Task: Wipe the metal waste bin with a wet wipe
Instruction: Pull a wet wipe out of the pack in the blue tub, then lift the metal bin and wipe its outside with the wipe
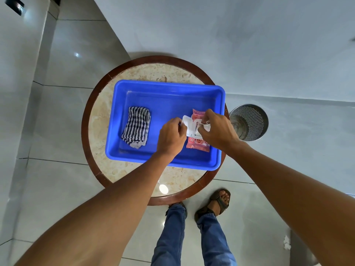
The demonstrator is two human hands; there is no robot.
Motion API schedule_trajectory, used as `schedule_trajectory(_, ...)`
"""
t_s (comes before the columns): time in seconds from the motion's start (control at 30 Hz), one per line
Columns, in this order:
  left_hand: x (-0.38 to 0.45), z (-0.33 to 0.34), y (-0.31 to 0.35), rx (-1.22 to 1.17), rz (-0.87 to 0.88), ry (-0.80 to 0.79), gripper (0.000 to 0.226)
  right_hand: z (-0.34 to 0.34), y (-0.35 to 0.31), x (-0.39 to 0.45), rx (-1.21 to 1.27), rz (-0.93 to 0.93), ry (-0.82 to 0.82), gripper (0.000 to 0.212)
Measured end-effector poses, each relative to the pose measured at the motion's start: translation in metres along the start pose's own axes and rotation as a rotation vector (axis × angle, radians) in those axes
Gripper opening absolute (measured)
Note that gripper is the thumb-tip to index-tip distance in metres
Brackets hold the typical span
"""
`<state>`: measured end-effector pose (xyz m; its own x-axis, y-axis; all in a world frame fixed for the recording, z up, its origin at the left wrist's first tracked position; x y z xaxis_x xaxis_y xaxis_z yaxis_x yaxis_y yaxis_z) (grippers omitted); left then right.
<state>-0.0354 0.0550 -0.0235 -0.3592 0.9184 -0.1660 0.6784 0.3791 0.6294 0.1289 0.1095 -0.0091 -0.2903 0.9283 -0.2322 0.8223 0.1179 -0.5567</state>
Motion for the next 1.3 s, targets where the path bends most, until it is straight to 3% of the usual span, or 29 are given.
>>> schedule_trajectory(0.3, -0.010, 0.013, 0.027, -0.034, 0.094, 0.001, 0.028, -0.035, 0.026, -0.008, 0.227, -0.004, 0.176, 0.016)
schedule_trajectory(0.47, -0.016, 0.044, 0.056, 0.151, 0.194, -0.103, 0.040, -0.069, 0.068, -0.017, 0.306, 0.091, 0.296, 0.016)
schedule_trajectory(0.73, -0.018, 0.075, 0.066, 0.330, 0.146, -0.094, 0.027, -0.080, 0.137, -0.052, 0.325, 0.148, 0.314, 0.011)
schedule_trajectory(0.9, -0.021, 0.073, 0.066, 0.249, 0.120, -0.067, 0.025, -0.070, 0.154, -0.063, 0.392, 0.191, 0.283, 0.010)
schedule_trajectory(1.07, -0.019, 0.059, 0.110, 0.049, 0.195, 0.074, 0.019, -0.082, 0.155, -0.059, 0.528, 0.281, 0.320, 0.009)
schedule_trajectory(1.2, -0.019, 0.076, 0.172, -0.143, 0.306, -0.022, 0.023, -0.105, 0.161, -0.048, 0.656, 0.433, 0.384, 0.012)
schedule_trajectory(1.3, -0.019, 0.088, 0.204, -0.216, 0.352, -0.068, 0.032, -0.120, 0.162, -0.041, 0.769, 0.445, 0.400, 0.014)
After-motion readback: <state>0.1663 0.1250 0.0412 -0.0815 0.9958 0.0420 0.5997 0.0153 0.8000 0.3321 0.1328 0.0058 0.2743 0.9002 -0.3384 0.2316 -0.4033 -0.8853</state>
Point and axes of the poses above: each hand's wrist, its own x-axis towards the middle knuckle, its own z-axis out of the palm, y = z × x, the point moved 8 cm from there along x, towards the middle knuckle, and after that the axes turned 7 degrees about y, right-handed, at the moved point
